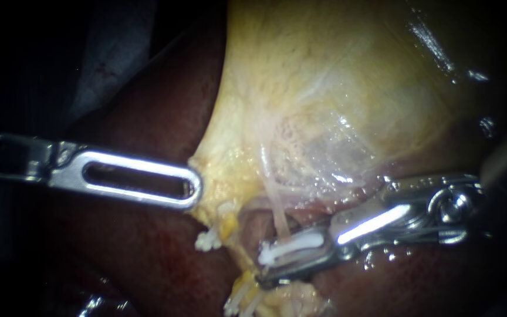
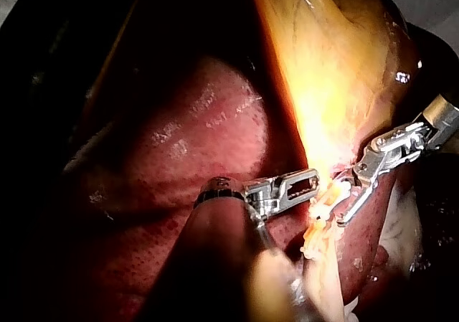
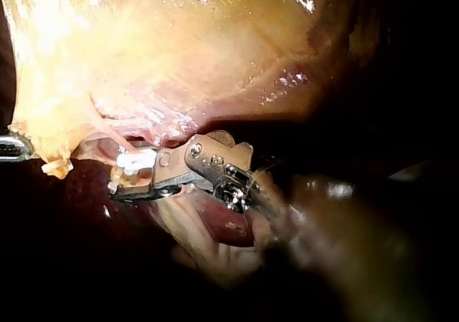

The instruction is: Going back second clip right tube

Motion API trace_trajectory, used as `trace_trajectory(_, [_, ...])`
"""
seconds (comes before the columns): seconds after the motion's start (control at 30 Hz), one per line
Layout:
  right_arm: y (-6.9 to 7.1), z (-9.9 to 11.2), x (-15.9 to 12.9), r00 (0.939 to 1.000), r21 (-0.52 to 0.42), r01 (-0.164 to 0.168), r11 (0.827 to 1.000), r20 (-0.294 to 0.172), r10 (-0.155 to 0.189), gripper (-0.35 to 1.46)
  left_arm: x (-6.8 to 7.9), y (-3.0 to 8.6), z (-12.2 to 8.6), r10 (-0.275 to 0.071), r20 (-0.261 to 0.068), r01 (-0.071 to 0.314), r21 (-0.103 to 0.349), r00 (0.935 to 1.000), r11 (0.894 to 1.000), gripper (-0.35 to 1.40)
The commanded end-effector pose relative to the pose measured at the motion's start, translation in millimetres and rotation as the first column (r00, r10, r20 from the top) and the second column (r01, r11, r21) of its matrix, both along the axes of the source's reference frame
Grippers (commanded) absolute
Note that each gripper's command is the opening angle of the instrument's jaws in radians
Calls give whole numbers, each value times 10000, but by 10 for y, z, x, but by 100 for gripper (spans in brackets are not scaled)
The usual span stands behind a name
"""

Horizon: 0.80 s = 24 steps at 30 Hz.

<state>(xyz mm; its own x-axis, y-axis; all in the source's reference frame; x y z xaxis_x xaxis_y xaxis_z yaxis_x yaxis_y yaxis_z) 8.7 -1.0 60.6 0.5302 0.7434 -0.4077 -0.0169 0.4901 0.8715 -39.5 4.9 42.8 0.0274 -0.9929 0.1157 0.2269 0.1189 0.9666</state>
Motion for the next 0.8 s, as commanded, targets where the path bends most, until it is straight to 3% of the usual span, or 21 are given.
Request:
trace_trajectory(0.03, [0, 0, 0, 10000, -2, -23, 10000, -32, 23, 45, 0, 0, 0, -1, 0, 1, 0, 10000, 10000, -35])
trace_trajectory(0.57, [8, -3, -3, 9987, -900, 145, 9958, -475, -188, 48, 0, 0, 0, -1, 0, 1, 1, 10000, 10000, -35])
trace_trajectory(0.8, [26, -17, -20, 9986, -1195, -80, 9928, -526, 18, 51, 0, 0, 0, -1, -1, 1, 0, 10000, 10000, -35])
